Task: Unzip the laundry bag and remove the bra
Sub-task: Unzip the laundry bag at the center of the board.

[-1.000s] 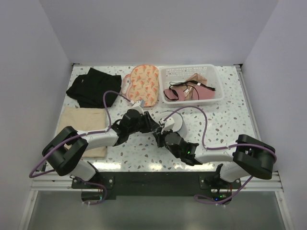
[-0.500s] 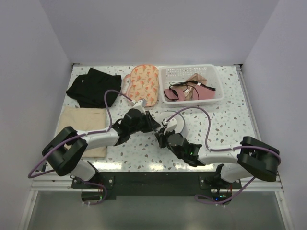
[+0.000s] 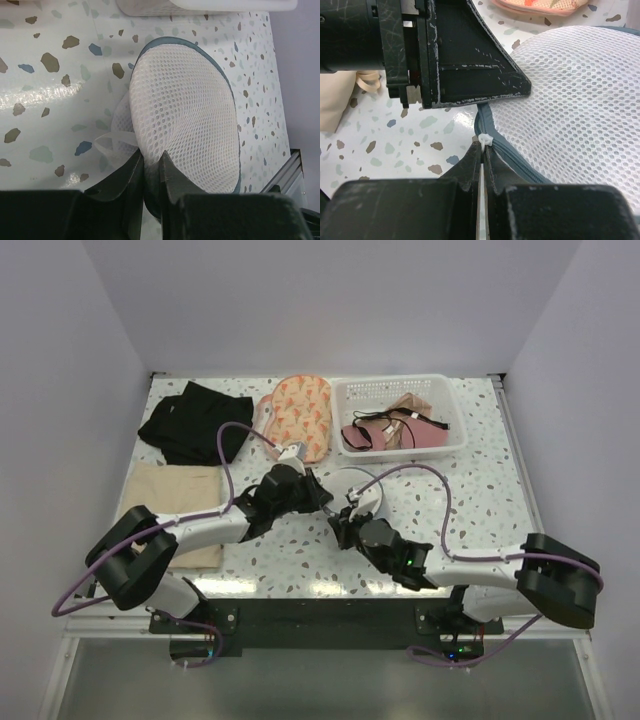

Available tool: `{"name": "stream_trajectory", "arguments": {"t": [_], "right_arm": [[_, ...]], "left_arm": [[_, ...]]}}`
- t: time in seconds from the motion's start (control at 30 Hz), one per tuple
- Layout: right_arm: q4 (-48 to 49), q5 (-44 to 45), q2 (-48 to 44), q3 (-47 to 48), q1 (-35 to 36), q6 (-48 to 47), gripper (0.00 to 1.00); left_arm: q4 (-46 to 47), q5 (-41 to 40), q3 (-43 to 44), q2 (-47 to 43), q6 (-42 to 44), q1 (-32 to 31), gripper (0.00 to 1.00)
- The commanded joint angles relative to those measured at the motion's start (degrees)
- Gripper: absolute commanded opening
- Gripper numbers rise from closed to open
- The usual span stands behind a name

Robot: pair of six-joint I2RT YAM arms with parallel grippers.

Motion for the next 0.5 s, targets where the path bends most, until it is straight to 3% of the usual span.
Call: {"name": "stream_trajectory", "arguments": {"t": [0.0, 0.47], "right_arm": [[-0.5, -2.9, -6.3, -1.0, 0.6, 1.6, 0.00], [-6.9, 0.0, -15.1, -4.9, 0.6, 4.1, 0.00]], "left_arm": [[-2.2, -10.1, 1.6, -0.4, 3.8, 1.3, 0.00], [-4.1, -12.9, 2.6, -1.8, 5.1, 1.4, 0.00]]}}
